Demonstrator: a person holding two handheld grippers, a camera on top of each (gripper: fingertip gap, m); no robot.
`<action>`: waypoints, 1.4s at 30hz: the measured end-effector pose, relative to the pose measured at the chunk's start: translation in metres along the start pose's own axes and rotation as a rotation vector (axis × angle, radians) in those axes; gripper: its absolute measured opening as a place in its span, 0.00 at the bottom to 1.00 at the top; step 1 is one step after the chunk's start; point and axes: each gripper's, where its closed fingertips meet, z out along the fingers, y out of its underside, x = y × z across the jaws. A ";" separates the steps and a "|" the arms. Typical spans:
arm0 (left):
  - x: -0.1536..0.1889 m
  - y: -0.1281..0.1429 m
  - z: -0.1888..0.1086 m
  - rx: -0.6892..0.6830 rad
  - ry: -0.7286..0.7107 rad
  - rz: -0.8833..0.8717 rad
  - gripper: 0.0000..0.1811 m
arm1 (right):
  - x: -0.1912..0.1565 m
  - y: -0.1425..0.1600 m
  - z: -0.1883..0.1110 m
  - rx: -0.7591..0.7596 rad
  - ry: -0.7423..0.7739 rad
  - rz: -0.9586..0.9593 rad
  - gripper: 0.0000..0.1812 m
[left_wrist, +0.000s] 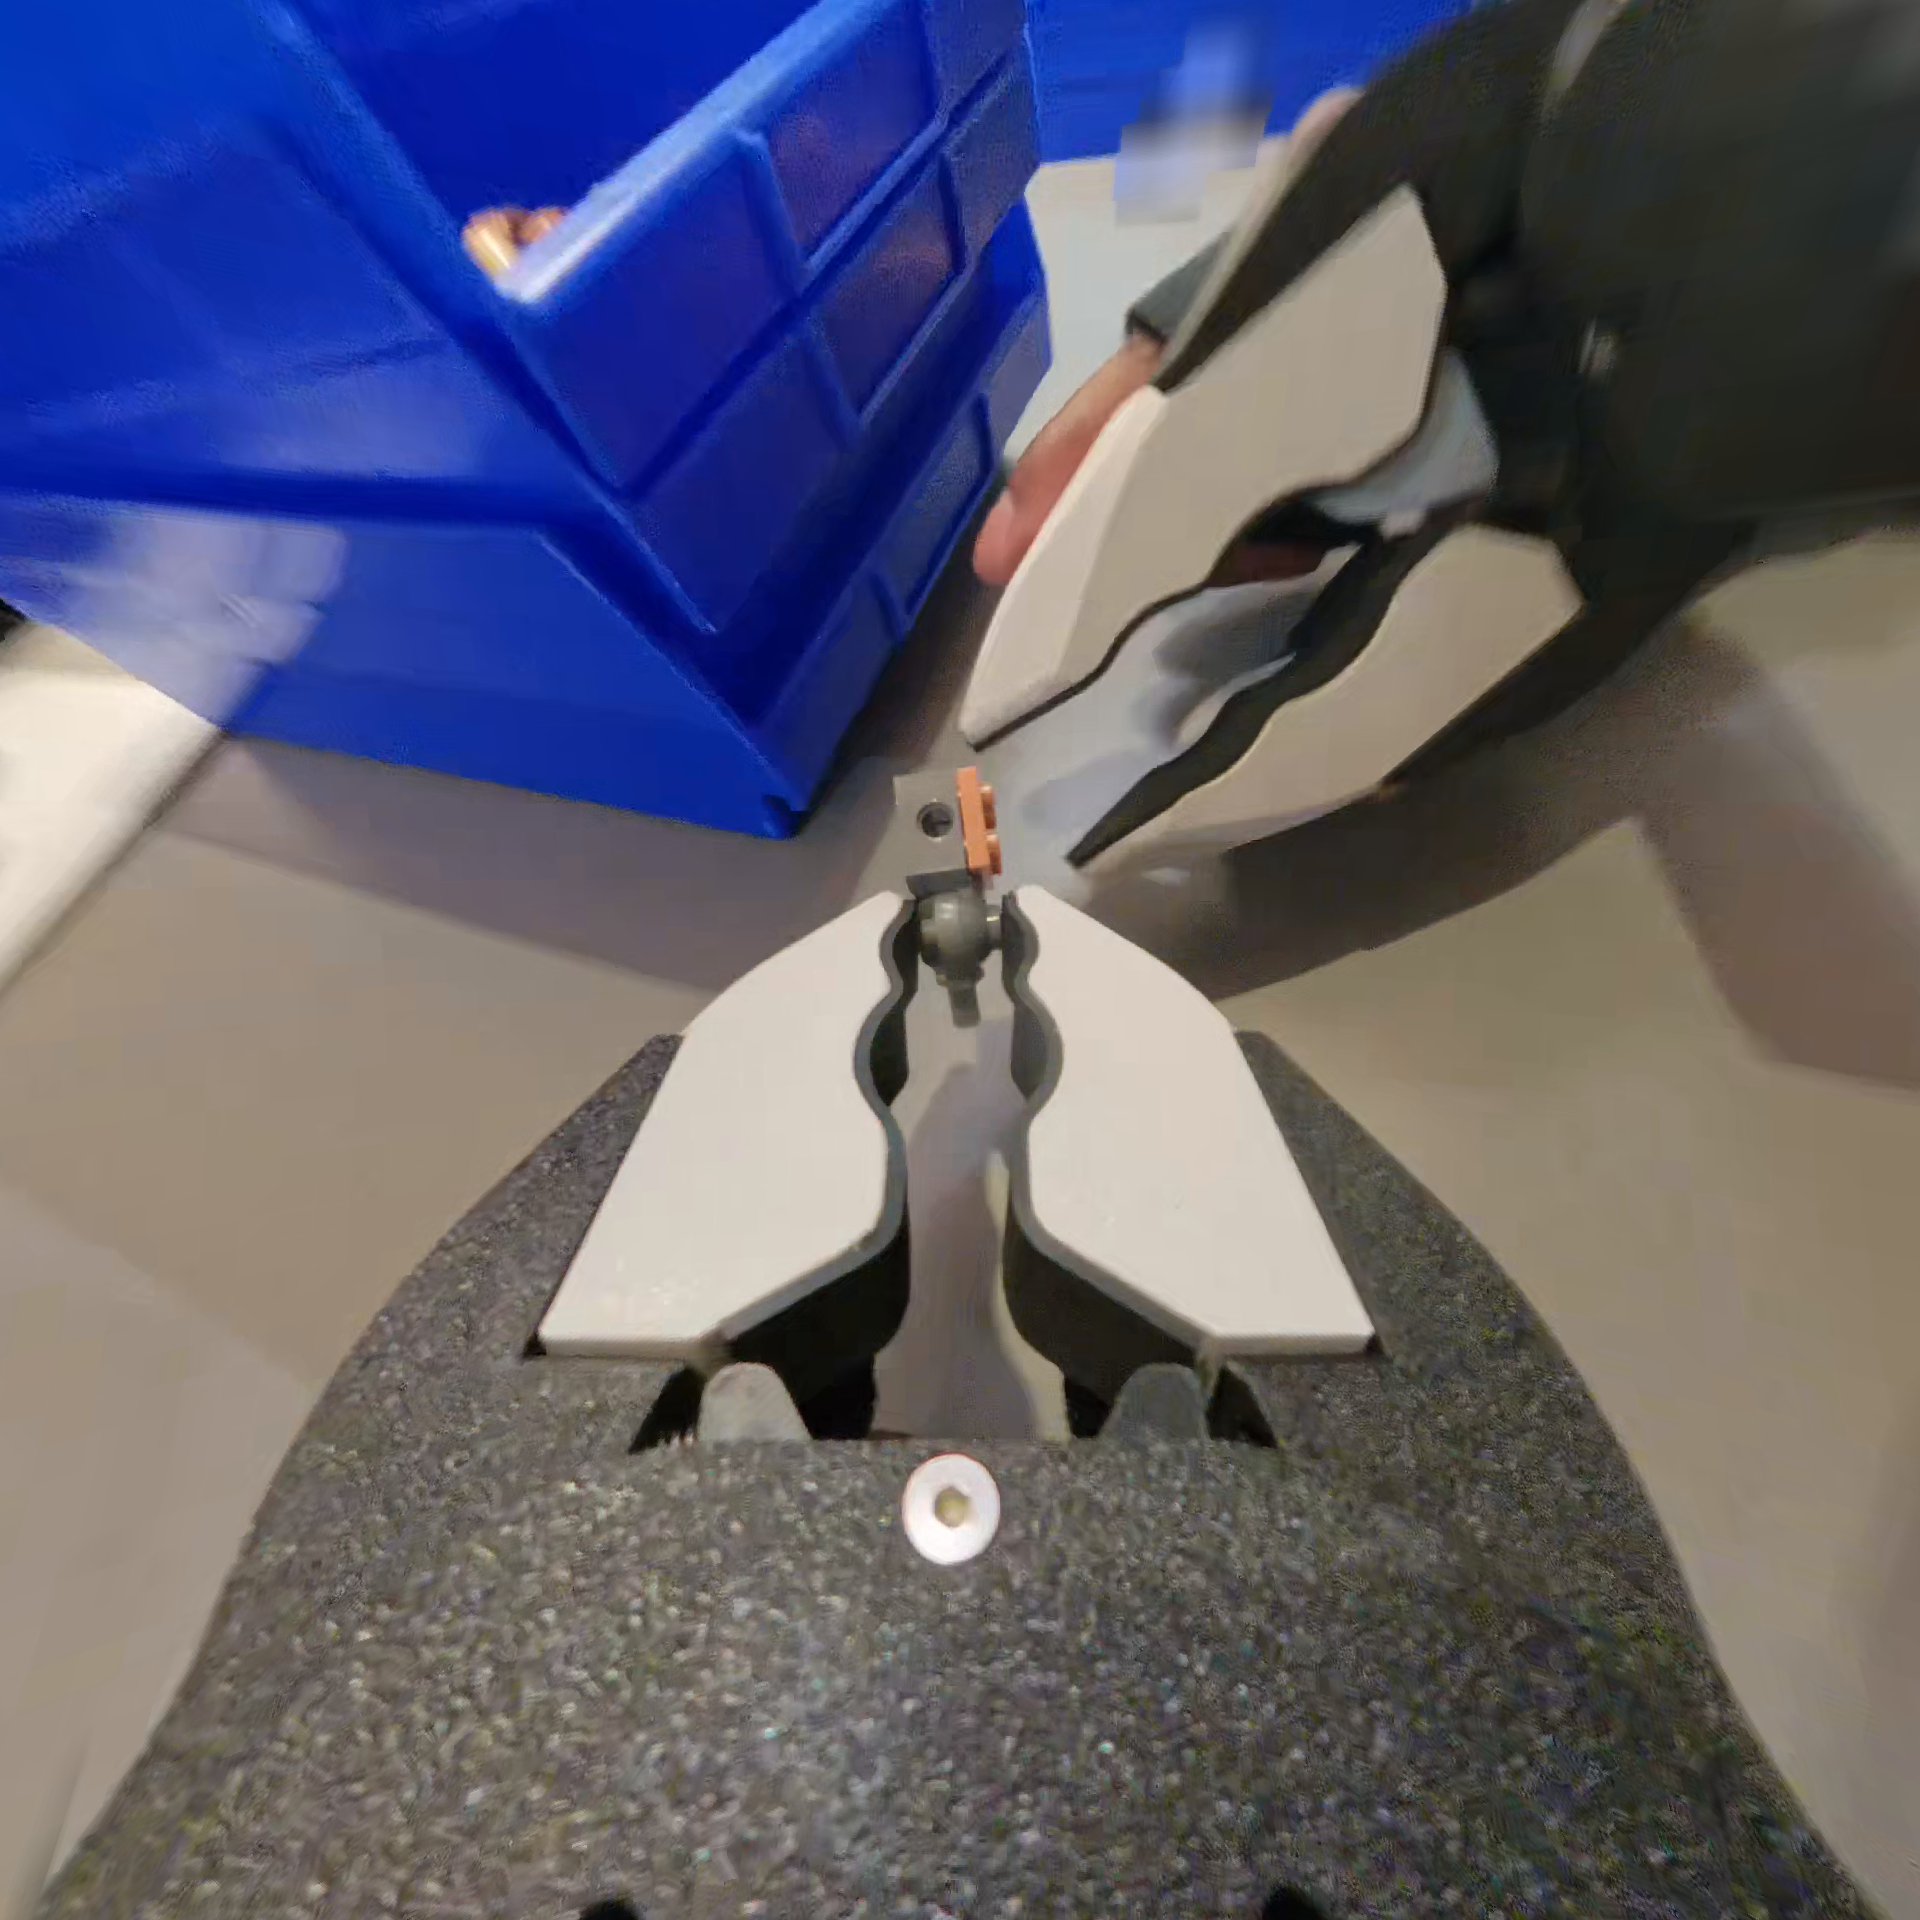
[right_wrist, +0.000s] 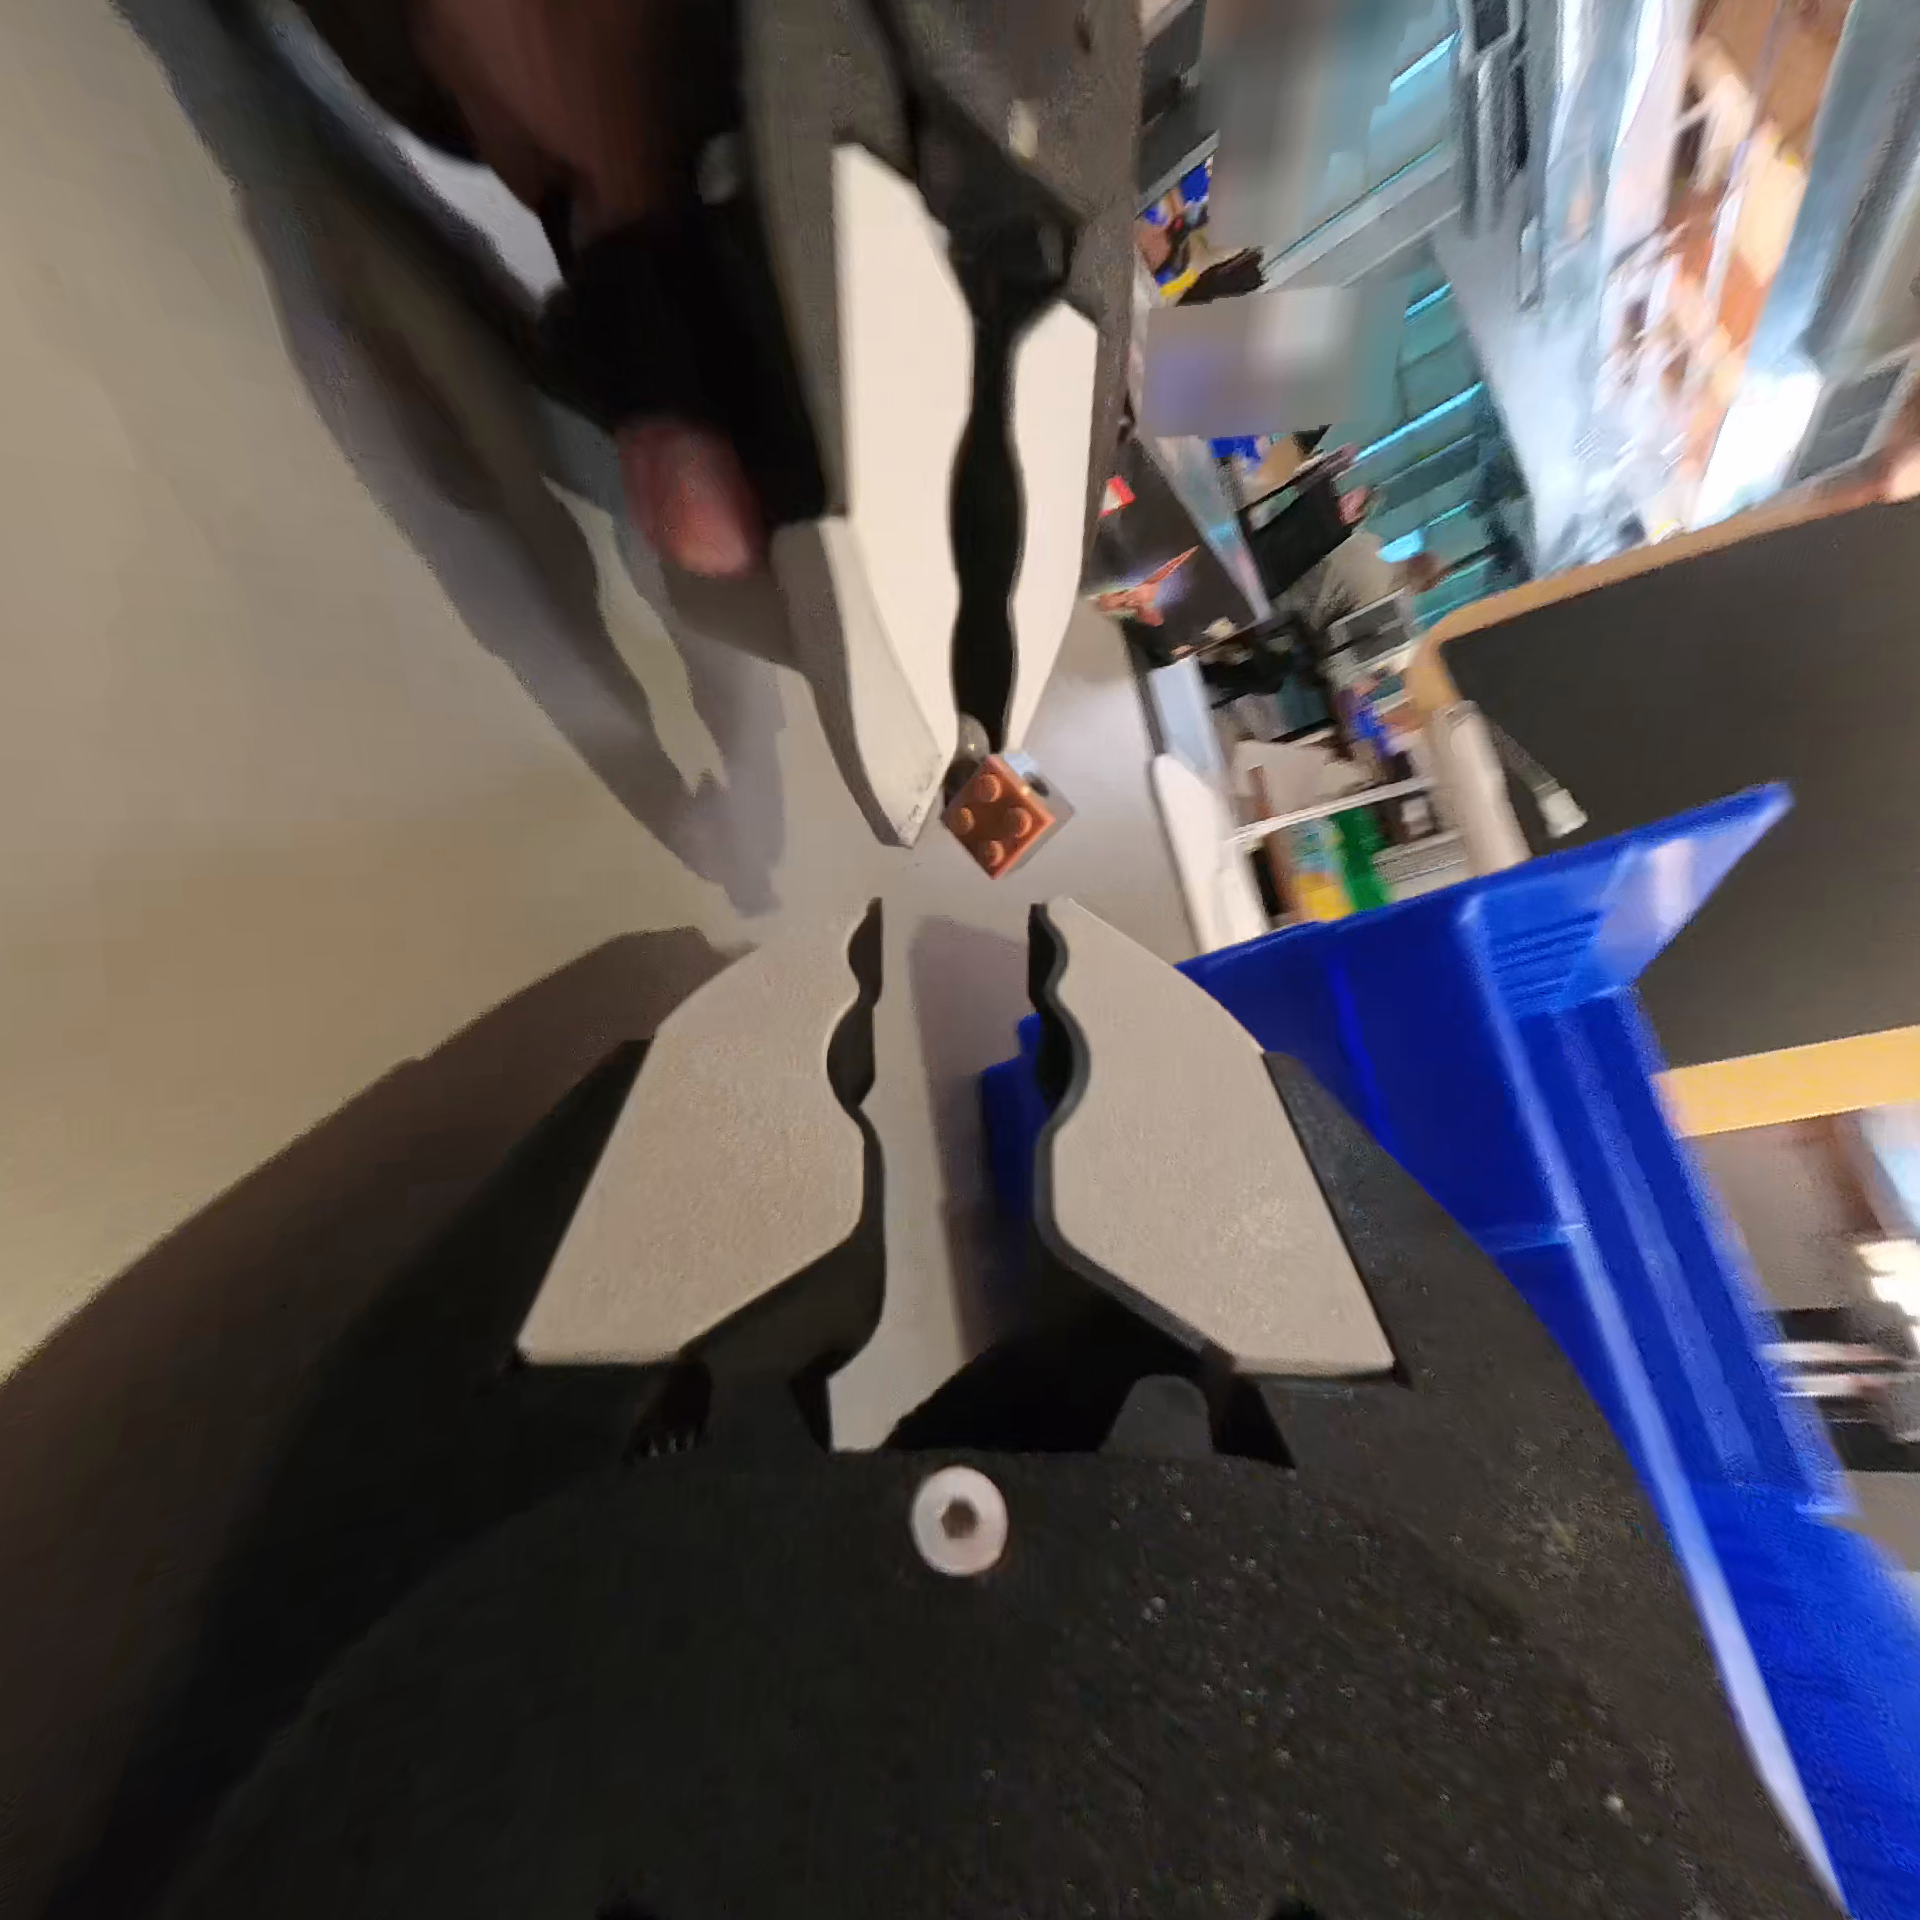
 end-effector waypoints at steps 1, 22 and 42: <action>-0.004 0.000 -0.001 -0.007 -0.060 0.105 0.08 | -0.004 0.000 0.001 0.001 -0.054 0.103 0.15; 0.004 -0.034 -0.012 0.049 -0.477 0.983 0.08 | -0.001 -0.031 -0.007 0.197 -0.506 1.156 0.17; 0.017 -0.020 -0.007 0.046 -0.225 0.740 0.08 | -0.007 -0.026 -0.011 0.106 -0.377 0.664 0.10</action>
